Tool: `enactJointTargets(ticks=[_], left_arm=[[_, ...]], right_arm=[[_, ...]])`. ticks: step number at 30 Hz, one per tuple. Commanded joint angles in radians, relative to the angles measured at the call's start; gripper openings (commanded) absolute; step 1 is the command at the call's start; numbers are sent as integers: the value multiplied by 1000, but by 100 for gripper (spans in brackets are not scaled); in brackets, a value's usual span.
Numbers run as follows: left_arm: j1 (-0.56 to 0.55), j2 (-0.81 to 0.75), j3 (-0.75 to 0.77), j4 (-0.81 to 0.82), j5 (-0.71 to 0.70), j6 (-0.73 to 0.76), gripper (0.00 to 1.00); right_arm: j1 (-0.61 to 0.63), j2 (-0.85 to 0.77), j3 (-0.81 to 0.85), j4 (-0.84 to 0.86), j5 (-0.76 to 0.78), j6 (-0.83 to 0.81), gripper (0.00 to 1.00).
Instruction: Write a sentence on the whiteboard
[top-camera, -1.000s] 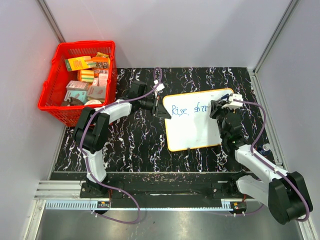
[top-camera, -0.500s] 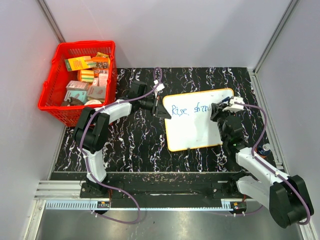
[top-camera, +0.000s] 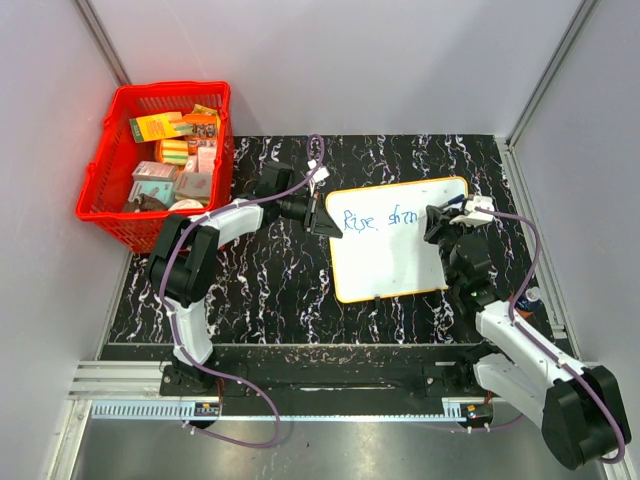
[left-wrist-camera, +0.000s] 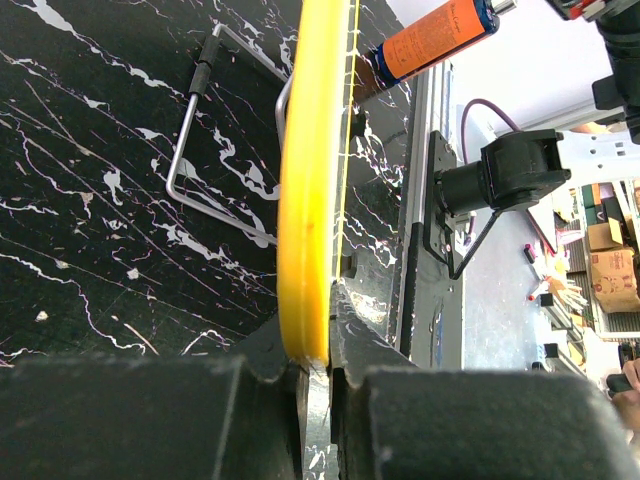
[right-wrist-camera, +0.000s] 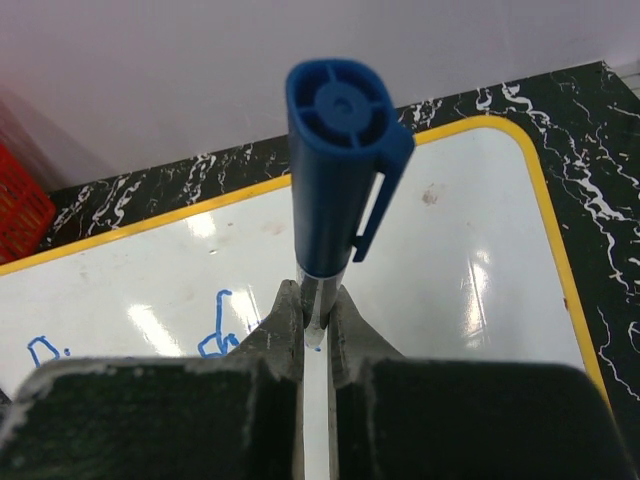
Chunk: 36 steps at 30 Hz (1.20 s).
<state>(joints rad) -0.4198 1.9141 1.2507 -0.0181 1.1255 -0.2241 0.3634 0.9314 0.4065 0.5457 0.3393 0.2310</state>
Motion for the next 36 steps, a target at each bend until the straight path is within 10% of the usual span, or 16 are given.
enactJointTargets(ticks=[1, 36], left_arm=[[-45, 49, -28, -57, -122, 209, 0], [-45, 45, -30, -57, -121, 210, 0]], right_arm=[[-7, -39, 48, 20, 18, -30, 0], [-26, 93, 68, 48, -10, -16, 0]])
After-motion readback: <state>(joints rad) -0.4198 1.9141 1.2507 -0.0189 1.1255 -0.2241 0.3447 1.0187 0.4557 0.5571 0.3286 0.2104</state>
